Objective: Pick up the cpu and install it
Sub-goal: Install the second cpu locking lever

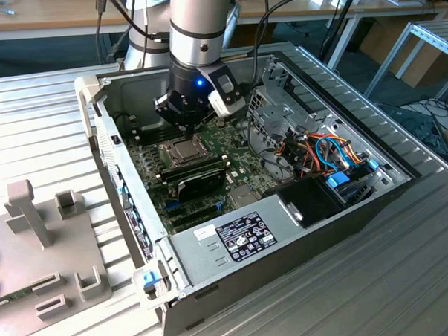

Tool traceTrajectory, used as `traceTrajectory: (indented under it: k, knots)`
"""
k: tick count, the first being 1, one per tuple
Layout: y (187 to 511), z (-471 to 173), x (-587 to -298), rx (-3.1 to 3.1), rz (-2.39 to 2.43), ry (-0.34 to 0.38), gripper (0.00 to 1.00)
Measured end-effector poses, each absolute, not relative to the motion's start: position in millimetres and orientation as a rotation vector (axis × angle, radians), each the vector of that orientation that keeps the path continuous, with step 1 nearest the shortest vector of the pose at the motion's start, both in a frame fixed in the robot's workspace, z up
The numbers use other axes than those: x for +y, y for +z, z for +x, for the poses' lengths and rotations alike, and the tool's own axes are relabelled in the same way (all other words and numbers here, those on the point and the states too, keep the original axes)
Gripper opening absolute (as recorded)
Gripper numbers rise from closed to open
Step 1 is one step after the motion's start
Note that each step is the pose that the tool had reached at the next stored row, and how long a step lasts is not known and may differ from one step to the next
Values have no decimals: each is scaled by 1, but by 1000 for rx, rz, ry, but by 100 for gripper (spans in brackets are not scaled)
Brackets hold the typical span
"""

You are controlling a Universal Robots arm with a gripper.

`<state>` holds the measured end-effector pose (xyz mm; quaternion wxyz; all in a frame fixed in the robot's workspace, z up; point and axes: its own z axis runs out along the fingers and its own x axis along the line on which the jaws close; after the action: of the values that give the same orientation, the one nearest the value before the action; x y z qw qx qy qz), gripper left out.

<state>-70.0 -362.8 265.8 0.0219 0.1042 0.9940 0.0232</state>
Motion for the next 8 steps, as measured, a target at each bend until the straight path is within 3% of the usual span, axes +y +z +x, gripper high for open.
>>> traceTrajectory:
  k: [8]
  knots:
    - [266, -58, -363, 3081, 323, 72, 11]
